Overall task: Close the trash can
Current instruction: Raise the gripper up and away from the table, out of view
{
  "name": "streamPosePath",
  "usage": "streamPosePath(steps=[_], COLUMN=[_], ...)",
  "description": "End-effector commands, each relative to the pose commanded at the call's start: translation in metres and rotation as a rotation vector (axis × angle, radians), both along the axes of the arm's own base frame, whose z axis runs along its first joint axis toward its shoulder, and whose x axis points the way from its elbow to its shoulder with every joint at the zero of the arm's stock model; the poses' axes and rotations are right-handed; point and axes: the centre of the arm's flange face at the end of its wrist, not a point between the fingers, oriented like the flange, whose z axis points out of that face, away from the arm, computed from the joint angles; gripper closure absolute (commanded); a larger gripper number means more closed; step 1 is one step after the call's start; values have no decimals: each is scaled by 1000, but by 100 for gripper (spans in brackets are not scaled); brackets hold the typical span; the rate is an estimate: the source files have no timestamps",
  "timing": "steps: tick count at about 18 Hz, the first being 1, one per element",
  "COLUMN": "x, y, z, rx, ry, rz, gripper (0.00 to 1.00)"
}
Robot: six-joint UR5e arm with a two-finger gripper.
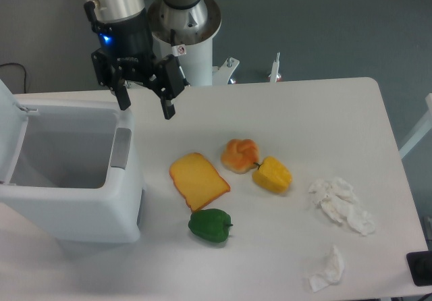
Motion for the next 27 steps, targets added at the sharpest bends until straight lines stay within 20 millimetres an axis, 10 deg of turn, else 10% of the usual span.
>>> streamPosePath(steps=[14, 27], x=[16, 122], y=[-35, -48], z=[45, 122], rx=[91, 476], ry=[35, -384], rz=[0, -89], gripper=[0, 0])
